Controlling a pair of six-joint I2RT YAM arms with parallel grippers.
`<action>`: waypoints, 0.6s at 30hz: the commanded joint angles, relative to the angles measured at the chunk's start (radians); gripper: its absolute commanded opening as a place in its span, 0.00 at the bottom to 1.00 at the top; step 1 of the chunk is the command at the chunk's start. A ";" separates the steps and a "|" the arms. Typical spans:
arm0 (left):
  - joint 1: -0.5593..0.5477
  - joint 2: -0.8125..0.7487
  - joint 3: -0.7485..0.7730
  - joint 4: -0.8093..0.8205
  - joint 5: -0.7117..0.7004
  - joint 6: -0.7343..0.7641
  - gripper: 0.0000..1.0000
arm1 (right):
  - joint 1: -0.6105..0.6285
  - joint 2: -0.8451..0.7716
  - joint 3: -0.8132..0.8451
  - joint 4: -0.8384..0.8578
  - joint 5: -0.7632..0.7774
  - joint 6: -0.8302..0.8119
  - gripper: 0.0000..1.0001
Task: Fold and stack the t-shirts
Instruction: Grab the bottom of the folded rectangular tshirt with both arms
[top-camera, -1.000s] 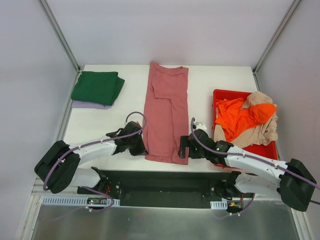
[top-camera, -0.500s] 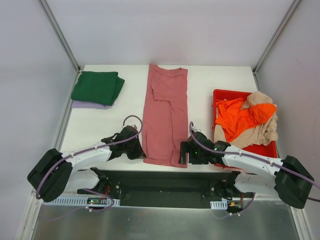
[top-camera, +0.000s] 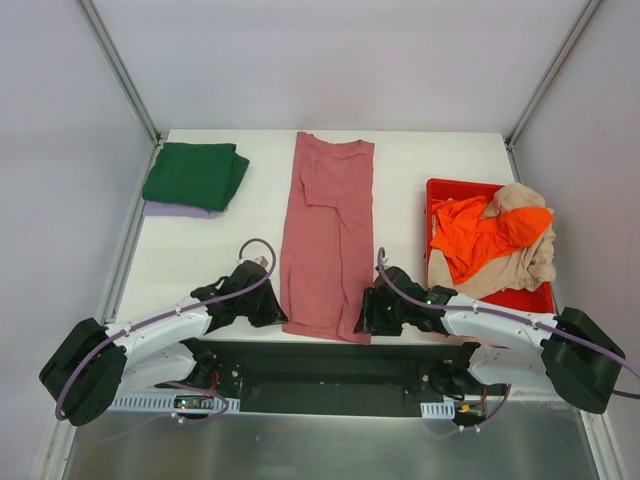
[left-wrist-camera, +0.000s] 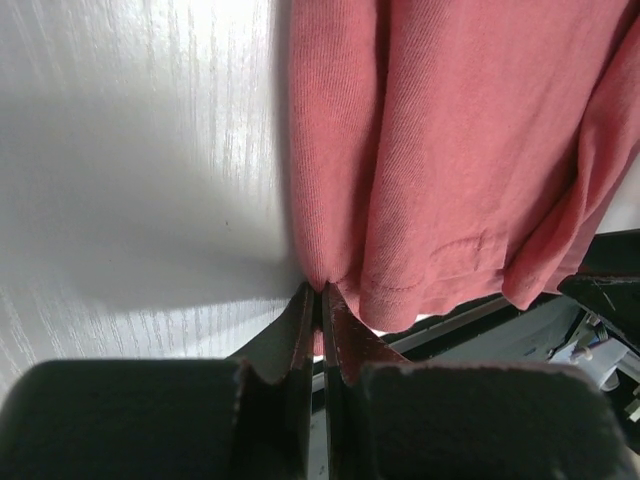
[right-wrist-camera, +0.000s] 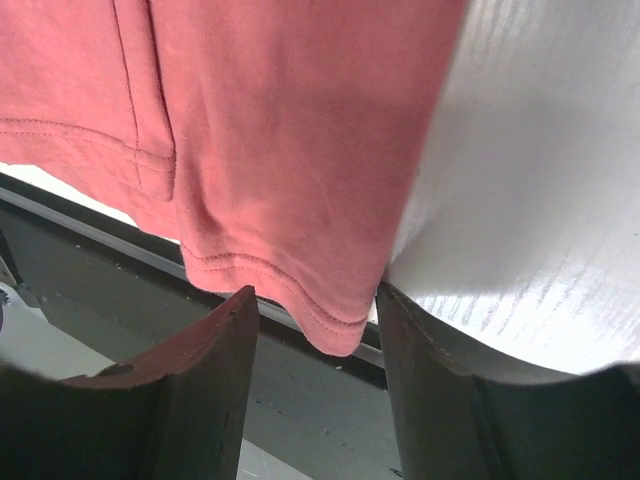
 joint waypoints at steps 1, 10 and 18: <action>-0.014 -0.039 -0.033 -0.015 -0.005 -0.025 0.00 | 0.032 0.007 -0.029 -0.021 -0.019 0.066 0.54; -0.022 -0.011 -0.035 0.028 0.014 -0.036 0.00 | 0.083 -0.008 -0.036 -0.044 0.038 0.118 0.34; -0.025 -0.103 -0.079 0.021 0.135 -0.054 0.00 | 0.098 -0.143 -0.040 -0.041 0.098 0.046 0.01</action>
